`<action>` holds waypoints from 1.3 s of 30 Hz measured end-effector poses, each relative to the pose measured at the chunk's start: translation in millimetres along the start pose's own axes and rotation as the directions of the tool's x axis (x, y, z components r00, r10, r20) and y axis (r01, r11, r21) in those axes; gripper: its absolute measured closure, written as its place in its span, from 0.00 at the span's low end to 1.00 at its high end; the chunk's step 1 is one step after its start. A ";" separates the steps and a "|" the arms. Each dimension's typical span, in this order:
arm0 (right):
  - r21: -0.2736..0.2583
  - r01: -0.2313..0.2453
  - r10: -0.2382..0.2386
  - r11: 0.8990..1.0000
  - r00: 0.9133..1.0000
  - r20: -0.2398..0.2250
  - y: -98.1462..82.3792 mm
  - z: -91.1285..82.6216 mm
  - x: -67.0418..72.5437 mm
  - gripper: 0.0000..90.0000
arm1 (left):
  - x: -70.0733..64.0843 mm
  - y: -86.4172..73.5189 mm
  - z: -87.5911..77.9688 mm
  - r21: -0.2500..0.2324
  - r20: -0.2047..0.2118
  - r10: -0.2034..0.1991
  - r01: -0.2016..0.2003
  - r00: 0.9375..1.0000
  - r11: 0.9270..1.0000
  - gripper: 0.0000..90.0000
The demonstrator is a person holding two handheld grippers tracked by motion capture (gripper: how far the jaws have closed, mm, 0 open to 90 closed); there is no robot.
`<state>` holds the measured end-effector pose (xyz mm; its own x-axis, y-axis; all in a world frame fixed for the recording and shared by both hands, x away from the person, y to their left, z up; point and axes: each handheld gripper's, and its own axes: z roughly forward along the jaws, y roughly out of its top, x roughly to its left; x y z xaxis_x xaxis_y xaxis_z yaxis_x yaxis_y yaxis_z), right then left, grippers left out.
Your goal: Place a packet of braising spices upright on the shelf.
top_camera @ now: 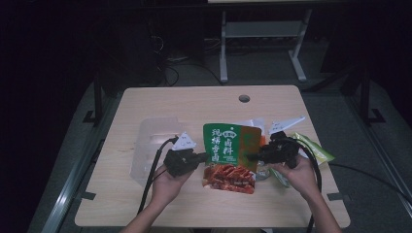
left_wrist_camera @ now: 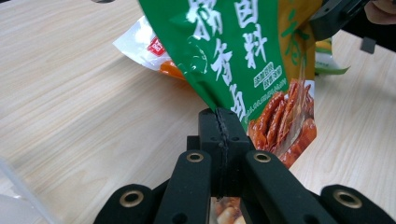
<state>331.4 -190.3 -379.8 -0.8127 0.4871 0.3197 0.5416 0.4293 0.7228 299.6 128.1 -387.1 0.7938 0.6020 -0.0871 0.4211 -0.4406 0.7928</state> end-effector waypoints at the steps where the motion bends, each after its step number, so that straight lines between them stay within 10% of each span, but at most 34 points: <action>1: 0.003 0.003 -0.003 1.000 1.000 0.000 0.6 2.8 -0.5 0.76 | -0.1 -0.6 0.0 -0.002 0.001 -0.003 0.003 1.000 1.000 1.00; 9: 0.059 0.000 0.002 0.998 0.999 -0.037 3.2 18.7 0.5 0.99 | -1.9 -2.6 -2.1 0.003 -0.001 0.010 -0.010 1.000 1.000 1.00; 39: -0.024 0.057 -0.058 0.998 0.998 -0.034 33.1 -9.8 31.8 1.00 | -26.7 -30.5 -37.9 -0.066 0.062 0.100 -0.096 0.993 0.993 0.58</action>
<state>321.4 -167.9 -339.7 -0.8496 0.4355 0.2975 0.4888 0.4384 0.7542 248.9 150.7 -386.1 0.8577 0.5123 -0.0443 0.3130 -0.4518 0.8354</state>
